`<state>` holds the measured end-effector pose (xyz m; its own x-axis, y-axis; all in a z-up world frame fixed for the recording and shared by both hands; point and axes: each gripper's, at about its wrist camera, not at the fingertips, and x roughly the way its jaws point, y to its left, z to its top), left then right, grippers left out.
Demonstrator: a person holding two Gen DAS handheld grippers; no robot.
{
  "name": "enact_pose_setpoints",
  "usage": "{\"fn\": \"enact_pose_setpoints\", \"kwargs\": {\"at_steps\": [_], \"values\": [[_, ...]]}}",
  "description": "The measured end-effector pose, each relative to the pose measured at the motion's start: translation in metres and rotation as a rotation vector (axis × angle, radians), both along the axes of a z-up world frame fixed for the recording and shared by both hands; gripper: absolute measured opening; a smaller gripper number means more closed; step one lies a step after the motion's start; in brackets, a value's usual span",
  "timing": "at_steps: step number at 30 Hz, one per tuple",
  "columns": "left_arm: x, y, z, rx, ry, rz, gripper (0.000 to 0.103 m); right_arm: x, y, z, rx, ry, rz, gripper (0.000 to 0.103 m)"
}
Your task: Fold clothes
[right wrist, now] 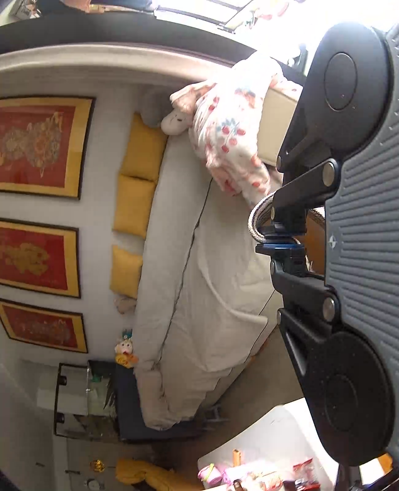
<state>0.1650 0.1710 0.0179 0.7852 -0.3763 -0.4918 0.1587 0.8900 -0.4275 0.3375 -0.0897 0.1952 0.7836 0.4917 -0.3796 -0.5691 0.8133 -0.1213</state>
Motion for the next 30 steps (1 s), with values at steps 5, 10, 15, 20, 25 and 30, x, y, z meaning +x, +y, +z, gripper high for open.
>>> {"fn": "enact_pose_setpoints", "kwargs": {"at_steps": [5,10,15,20,25,30], "values": [[0.021,-0.035,0.004,0.03,-0.013,-0.09,0.103,0.021,-0.061,-0.049,-0.028,0.072,-0.121,0.004],[0.042,-0.069,0.007,0.089,-0.042,-0.174,0.103,0.033,-0.114,-0.11,-0.001,0.201,-0.208,0.004],[0.077,-0.097,0.003,0.131,-0.041,-0.211,0.103,0.031,-0.148,-0.157,-0.026,0.261,-0.335,0.019],[0.111,-0.118,-0.005,0.182,-0.04,-0.191,0.103,0.014,-0.169,-0.162,0.141,0.28,-0.308,0.035],[0.145,-0.132,-0.023,0.242,-0.009,-0.147,0.103,0.017,-0.155,-0.177,0.296,0.376,-0.209,0.061],[0.155,-0.133,-0.038,0.278,0.031,-0.155,0.103,0.016,-0.143,-0.212,0.215,0.406,-0.232,0.058]]}}
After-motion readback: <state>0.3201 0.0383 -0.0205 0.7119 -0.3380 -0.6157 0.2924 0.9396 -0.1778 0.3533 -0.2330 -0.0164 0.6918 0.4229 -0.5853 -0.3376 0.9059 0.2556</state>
